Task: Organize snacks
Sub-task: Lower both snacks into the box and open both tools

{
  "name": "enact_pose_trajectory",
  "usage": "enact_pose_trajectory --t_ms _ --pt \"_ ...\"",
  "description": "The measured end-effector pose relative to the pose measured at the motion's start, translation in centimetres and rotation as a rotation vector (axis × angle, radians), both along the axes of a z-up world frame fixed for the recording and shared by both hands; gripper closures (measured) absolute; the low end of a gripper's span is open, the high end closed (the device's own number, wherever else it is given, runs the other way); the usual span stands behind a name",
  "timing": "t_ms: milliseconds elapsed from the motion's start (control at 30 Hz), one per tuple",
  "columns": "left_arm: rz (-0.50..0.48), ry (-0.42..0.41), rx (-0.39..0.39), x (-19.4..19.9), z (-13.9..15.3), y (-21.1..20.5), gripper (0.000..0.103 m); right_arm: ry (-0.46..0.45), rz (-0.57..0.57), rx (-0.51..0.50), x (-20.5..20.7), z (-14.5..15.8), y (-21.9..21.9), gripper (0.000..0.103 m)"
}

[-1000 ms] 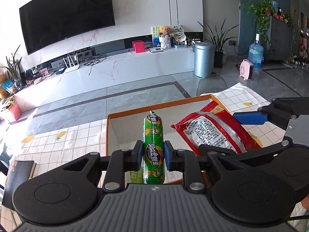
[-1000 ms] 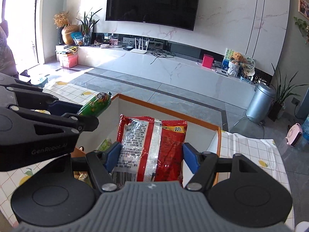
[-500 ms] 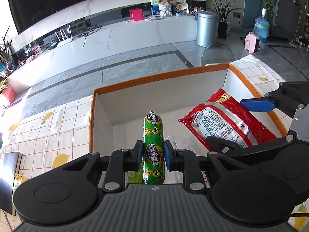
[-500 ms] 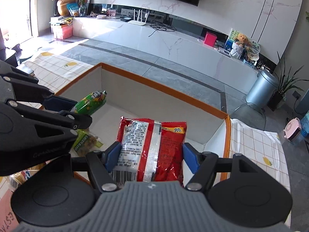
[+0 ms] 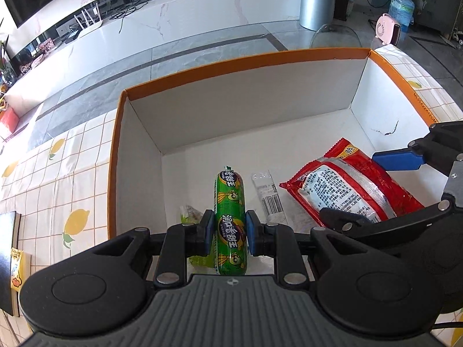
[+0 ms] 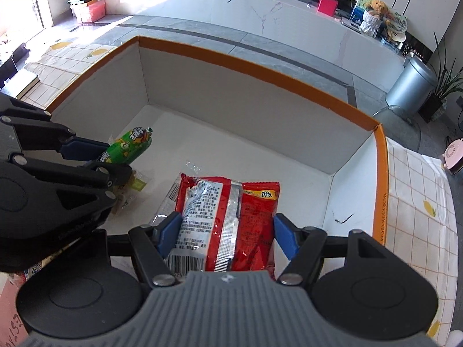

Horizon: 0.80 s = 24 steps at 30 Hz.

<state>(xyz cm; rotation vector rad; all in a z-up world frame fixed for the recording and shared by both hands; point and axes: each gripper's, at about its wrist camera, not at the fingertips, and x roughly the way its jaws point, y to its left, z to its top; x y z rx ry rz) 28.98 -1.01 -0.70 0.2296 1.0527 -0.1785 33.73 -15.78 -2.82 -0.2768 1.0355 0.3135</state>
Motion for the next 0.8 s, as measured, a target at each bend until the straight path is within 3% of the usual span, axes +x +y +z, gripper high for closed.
enact_pose_trajectory --t_ms 400,600,667,800 --pt "-0.002 0.01 0.026 0.5 0.1 -0.8 0.077 0.036 -0.023 0.003 0.4 -0.8 -0.1 0.036" --pt "0.0 -0.021 0.052 0.3 0.7 -0.7 0.058 0.025 -0.026 -0.02 0.1 -0.2 0.0 0.035" --pt "0.005 -0.037 0.06 0.1 1.1 -0.7 0.052 0.008 -0.029 -0.035 -0.2 0.2 0.0 0.029" --pt "0.009 -0.059 0.062 -0.5 2.0 -0.6 0.047 -0.011 -0.024 -0.044 -0.8 1.3 0.1 0.026"
